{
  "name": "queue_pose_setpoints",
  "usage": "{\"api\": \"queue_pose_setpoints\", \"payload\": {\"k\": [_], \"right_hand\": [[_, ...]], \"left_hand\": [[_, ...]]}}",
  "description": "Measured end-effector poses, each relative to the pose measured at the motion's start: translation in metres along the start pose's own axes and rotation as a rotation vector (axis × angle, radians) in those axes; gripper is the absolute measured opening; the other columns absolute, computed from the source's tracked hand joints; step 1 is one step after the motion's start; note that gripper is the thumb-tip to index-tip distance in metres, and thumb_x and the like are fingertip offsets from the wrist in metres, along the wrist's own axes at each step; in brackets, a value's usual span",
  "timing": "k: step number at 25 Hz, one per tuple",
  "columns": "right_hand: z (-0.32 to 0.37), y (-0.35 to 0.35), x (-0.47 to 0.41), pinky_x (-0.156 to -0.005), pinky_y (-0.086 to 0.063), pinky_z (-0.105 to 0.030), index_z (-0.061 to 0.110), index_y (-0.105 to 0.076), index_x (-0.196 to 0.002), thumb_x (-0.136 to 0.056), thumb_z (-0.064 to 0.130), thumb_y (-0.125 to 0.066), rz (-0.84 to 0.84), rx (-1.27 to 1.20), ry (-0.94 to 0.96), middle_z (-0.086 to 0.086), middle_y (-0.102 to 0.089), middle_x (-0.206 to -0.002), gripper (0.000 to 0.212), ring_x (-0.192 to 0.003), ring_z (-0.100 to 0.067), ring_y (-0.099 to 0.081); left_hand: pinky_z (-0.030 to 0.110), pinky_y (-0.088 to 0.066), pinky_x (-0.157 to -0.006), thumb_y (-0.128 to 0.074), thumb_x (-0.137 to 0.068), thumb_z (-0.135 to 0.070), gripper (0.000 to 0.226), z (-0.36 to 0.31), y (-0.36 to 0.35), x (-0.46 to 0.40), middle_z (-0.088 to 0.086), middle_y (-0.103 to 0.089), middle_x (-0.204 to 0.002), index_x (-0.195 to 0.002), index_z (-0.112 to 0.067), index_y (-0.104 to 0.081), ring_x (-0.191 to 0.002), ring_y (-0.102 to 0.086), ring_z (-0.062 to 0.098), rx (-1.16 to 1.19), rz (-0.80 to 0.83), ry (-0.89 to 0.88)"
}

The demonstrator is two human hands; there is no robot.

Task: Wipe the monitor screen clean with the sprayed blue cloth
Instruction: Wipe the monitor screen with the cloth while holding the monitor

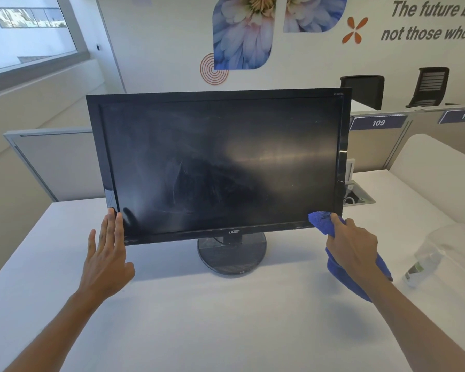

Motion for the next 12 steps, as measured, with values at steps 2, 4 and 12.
{"api": "queue_pose_setpoints", "payload": {"k": [2,4,12], "right_hand": [[0.005,0.001,0.005,-0.057,-0.037,-0.024,0.021,-0.031,-0.148,-0.1,0.034,-0.039,0.023,0.019,-0.007,0.002,-0.052,-0.089,0.05,-0.064,-0.014,-0.047],[0.012,0.004,0.008,-0.059,-0.038,-0.024,0.017,-0.039,-0.141,-0.1,0.033,-0.039,0.054,0.013,-0.045,0.002,-0.058,-0.093,0.044,-0.066,-0.014,-0.048],[0.019,0.009,0.045,-0.059,-0.039,-0.027,0.017,-0.048,-0.135,-0.098,0.034,-0.047,-0.047,-0.204,-0.079,-0.001,-0.061,-0.093,0.04,-0.066,-0.017,-0.047]], "left_hand": [[0.053,-0.001,-0.119,-0.068,-0.071,-0.007,0.113,0.0,-0.001,-0.001,0.011,0.02,-0.158,-0.147,-0.009,0.016,-0.147,0.012,0.029,0.005,0.001,0.004],[0.052,-0.001,-0.119,-0.068,-0.071,-0.008,0.114,0.001,0.0,-0.001,0.01,0.021,-0.157,-0.146,-0.009,0.018,-0.147,0.012,0.028,0.002,0.004,0.002],[0.051,0.0,-0.119,-0.067,-0.071,-0.007,0.113,0.0,0.003,-0.001,0.011,0.02,-0.158,-0.147,-0.011,0.016,-0.147,0.011,0.028,0.005,0.001,-0.018]]}}
Point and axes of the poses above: each hand's wrist, its own x-axis away from the middle knuckle, its own y-axis out of the back of the hand, z = x × y, the point moved 8 cm from there along -x, towards the middle knuckle
